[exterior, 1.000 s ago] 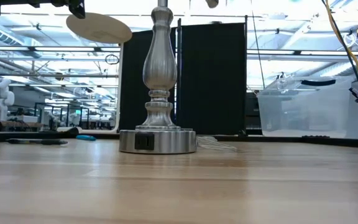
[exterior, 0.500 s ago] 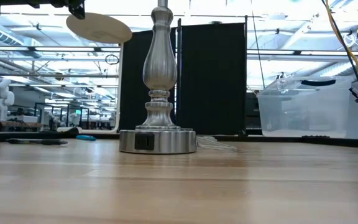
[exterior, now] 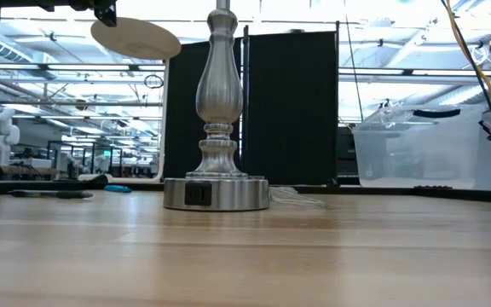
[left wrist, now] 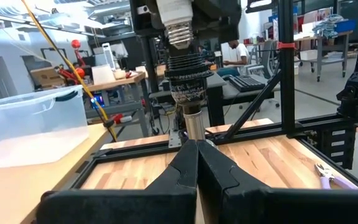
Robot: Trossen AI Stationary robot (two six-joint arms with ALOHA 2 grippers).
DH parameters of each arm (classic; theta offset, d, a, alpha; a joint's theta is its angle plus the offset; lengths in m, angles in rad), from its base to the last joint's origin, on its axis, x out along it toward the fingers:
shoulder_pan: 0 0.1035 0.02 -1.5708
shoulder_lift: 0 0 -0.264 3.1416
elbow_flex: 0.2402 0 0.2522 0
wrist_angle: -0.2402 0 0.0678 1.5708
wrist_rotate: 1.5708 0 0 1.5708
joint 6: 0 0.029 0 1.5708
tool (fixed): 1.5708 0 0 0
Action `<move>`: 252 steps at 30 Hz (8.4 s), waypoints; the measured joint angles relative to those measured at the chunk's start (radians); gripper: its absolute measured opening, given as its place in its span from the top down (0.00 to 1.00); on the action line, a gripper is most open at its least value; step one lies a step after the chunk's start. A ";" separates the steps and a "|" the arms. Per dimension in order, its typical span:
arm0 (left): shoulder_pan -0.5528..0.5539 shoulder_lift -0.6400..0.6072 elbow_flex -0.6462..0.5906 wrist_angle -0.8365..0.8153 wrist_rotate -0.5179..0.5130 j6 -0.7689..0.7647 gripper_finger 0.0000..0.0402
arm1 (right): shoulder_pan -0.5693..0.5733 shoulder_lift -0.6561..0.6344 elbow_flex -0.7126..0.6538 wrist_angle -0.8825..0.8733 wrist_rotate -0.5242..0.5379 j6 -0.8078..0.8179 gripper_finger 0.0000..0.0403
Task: Screw lightbulb
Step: Insert the lightbulb into the lamp
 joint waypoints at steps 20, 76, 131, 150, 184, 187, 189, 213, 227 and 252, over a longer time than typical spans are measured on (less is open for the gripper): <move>0.000 0.000 0.000 -0.002 0.000 -0.001 1.00 | 0.000 0.030 0.000 0.033 -0.009 -0.049 0.57; -0.123 0.276 0.668 -0.401 -0.273 0.084 0.73 | 0.004 0.060 -0.004 -0.099 0.060 -0.126 0.58; -0.252 0.474 1.209 -1.067 -0.507 -0.049 0.94 | 0.020 0.053 0.000 -0.089 0.059 -0.190 0.58; -0.251 0.513 1.207 -1.612 -0.770 -0.447 0.94 | 0.060 0.053 0.001 -0.026 0.058 -0.435 0.58; 0.239 0.523 0.777 -1.745 -0.788 -0.656 0.49 | 0.231 0.021 0.000 0.305 0.264 -0.980 0.58; 0.301 0.523 0.706 -1.707 -0.673 -0.655 0.42 | 0.257 0.011 0.000 0.302 0.312 -1.021 0.58; 0.342 0.524 0.652 -1.671 -0.624 -0.646 0.41 | 0.277 0.006 0.000 0.301 0.330 -1.050 0.58; 0.954 0.524 0.346 -1.318 -0.471 -0.209 0.40 | 0.400 -0.029 -0.001 0.299 0.534 -1.153 0.58; 0.936 0.550 0.346 -1.266 -0.327 -0.270 0.40 | 0.395 -0.028 -0.001 0.167 0.533 -1.018 0.58; 0.907 0.880 0.350 -1.202 -0.557 -0.429 0.40 | 0.393 -0.028 0.000 0.126 0.531 -0.971 0.58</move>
